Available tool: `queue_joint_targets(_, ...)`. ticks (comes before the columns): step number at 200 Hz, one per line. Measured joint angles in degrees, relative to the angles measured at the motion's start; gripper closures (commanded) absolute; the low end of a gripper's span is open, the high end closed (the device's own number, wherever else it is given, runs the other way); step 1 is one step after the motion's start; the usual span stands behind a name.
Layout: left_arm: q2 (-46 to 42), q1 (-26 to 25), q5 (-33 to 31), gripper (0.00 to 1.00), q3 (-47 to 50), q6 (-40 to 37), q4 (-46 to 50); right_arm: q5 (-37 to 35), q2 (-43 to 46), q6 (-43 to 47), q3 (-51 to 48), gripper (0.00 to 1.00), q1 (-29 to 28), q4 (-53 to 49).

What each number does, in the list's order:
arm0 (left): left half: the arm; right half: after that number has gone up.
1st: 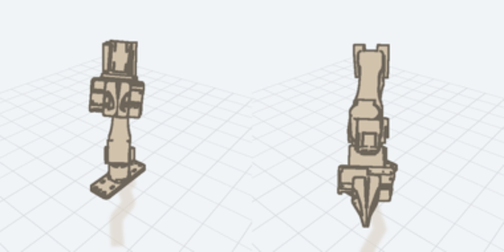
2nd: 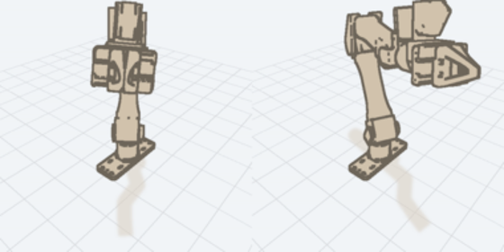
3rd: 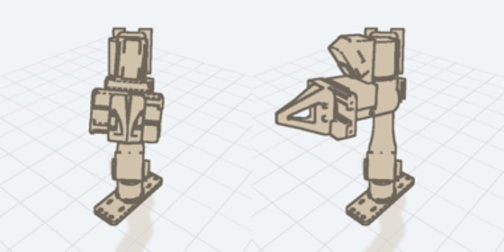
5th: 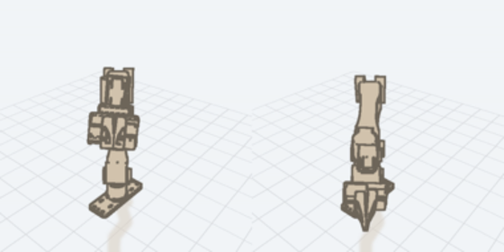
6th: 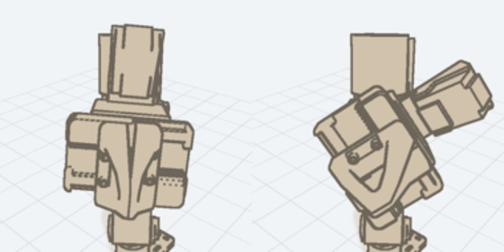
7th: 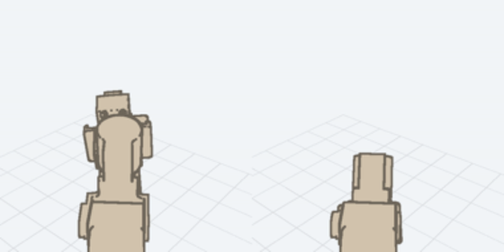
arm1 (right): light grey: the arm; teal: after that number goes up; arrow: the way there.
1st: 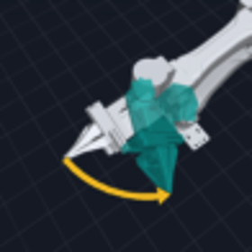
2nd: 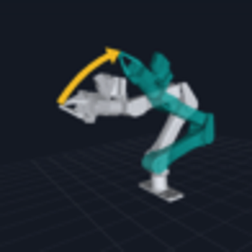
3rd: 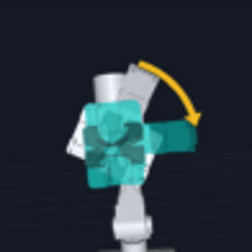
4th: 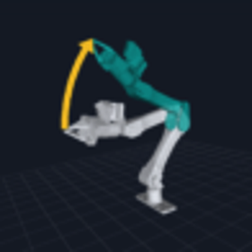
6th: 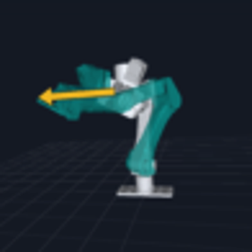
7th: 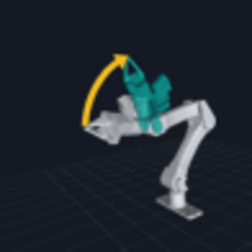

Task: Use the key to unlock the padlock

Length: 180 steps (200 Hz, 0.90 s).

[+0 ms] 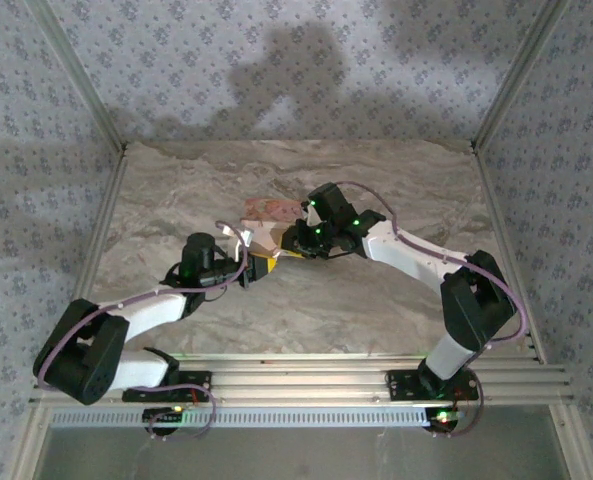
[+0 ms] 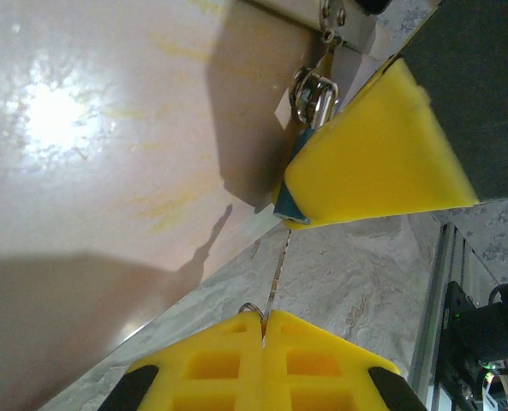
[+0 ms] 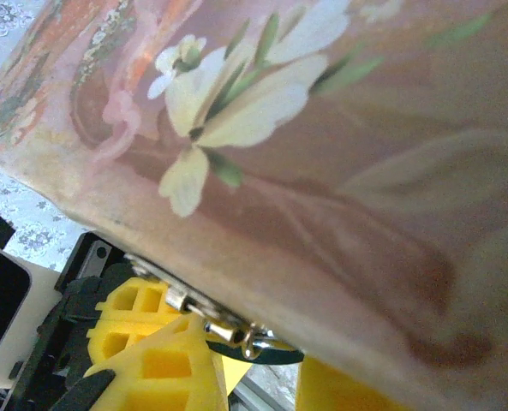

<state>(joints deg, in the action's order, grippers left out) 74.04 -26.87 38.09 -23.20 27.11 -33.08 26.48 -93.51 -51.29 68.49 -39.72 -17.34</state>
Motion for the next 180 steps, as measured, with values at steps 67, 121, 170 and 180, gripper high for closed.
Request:
queue_joint_targets(67,1.1,0.0,0.0,1.0,0.0,1.1,-0.4,0.2,0.3,-0.2,-1.1,1.0,-0.1,0.9)
queue_joint_targets(121,1.5,-0.3,0.0,1.0,-0.1,1.1,-0.6,0.4,0.3,-0.2,-1.7,1.0,-0.4,1.3)
queue_joint_targets(170,1.4,-1.1,-1.0,1.0,0.1,1.1,-0.6,1.2,0.3,-0.4,-1.7,1.0,-0.4,1.4)
queue_joint_targets(180,1.4,-1.3,-1.3,1.0,0.2,1.1,-0.7,1.4,0.3,-0.4,-1.7,1.0,-0.3,1.4)
